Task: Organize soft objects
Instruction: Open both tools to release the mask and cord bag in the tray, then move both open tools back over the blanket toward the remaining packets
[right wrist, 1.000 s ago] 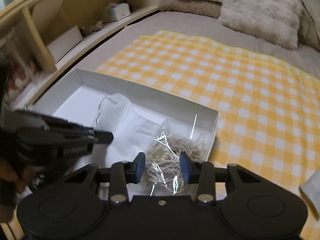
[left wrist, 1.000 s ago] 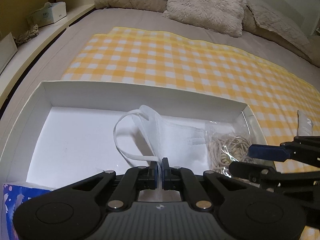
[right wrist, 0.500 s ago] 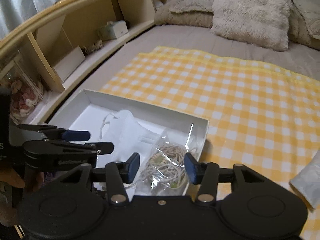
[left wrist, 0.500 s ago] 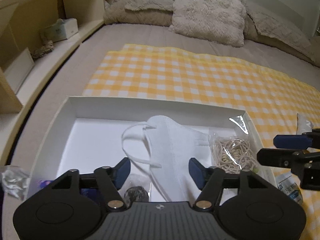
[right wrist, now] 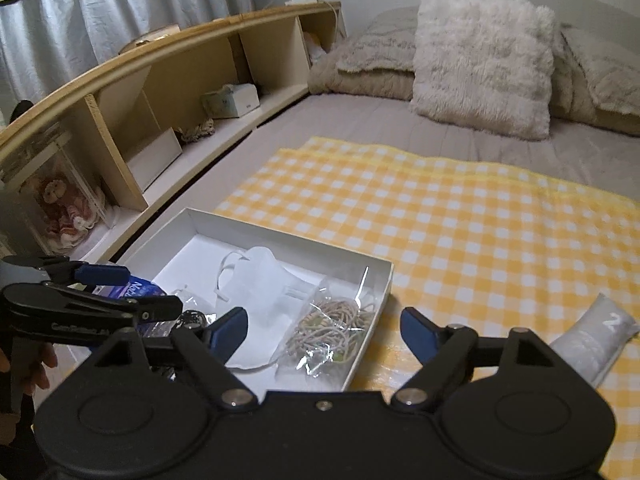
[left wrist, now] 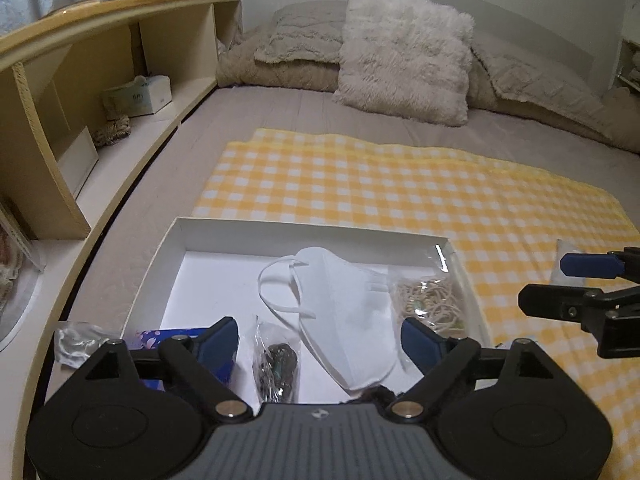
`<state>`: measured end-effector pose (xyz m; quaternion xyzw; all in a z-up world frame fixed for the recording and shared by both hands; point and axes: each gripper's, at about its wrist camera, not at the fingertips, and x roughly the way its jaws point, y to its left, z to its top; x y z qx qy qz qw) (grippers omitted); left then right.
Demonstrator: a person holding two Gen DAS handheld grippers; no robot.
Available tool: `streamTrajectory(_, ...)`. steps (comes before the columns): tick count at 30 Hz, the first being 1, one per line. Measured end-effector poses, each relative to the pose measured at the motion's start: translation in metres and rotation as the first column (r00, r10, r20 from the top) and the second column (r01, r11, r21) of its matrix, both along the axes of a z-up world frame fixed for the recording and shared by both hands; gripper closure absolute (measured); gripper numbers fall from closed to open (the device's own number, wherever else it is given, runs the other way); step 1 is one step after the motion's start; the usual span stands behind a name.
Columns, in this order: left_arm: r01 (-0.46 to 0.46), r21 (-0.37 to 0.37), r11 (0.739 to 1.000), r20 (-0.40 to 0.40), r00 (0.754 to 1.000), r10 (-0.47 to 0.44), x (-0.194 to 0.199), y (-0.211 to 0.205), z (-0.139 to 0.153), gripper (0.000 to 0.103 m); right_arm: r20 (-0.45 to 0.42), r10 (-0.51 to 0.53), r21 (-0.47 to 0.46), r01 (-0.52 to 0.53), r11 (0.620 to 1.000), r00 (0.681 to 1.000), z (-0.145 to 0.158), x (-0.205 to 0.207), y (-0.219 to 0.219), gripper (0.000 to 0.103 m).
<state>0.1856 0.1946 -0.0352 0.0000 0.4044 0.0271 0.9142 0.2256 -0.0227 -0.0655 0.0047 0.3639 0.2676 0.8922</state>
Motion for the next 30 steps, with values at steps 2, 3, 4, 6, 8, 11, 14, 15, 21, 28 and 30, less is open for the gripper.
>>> streamTrajectory(2,-0.002,0.002,1.0,0.009,1.0,0.002,-0.008,-0.002,0.006,0.009,0.013,-0.005,0.003,0.005,1.0,1.0,0.005,-0.007,-0.003,0.013)
streamTrajectory(3,-0.004,0.002,1.0,0.014,1.0,0.004,-0.011,-0.002,0.009,0.008,0.018,-0.008,0.002,0.008,1.0,1.0,0.006,-0.01,-0.003,0.011)
streamTrajectory(4,-0.006,0.002,1.0,0.022,1.0,0.006,-0.015,-0.003,0.011,0.007,0.026,-0.012,0.001,0.012,1.0,1.0,0.008,-0.013,-0.004,0.011)
streamTrajectory(6,-0.011,0.0,1.0,0.033,0.999,0.011,-0.023,-0.003,0.017,0.004,0.037,-0.019,0.002,0.019,1.0,0.999,0.012,-0.019,-0.006,0.011)
streamTrajectory(8,-0.016,-0.002,1.0,0.039,0.999,0.016,-0.029,-0.004,0.021,0.002,0.043,-0.026,0.007,0.026,1.0,0.999,0.015,-0.024,-0.01,0.007)
streamTrajectory(11,-0.017,0.015,1.0,0.057,0.998,0.016,-0.041,-0.005,0.027,0.0,0.061,-0.036,0.005,0.036,0.999,0.998,0.02,-0.031,-0.015,0.001)
streamTrajectory(14,-0.021,0.016,1.0,0.072,0.997,0.02,-0.05,-0.005,0.032,0.0,0.079,-0.049,0.0,0.049,0.999,0.996,0.023,-0.037,-0.02,0.0)
streamTrajectory(15,-0.023,0.008,1.0,0.07,0.997,0.023,-0.052,-0.004,0.034,0.0,0.082,-0.052,0.0,0.052,0.999,0.995,0.024,-0.038,-0.022,0.0)
streamTrajectory(21,-0.027,0.029,0.999,0.098,0.995,0.024,-0.063,-0.01,0.045,0.0,0.103,-0.053,-0.012,0.055,0.998,0.993,0.029,-0.05,-0.028,0.0)
streamTrajectory(28,-0.023,0.012,1.0,0.129,0.991,0.021,-0.072,-0.018,0.056,0.0,0.115,-0.07,0.001,0.07,0.998,0.991,0.038,-0.06,-0.04,0.0)
streamTrajectory(30,-0.018,0.008,1.0,0.132,0.991,0.016,-0.073,-0.022,0.058,0.0,0.121,-0.076,0.005,0.076,0.997,0.99,0.04,-0.063,-0.045,0.0)
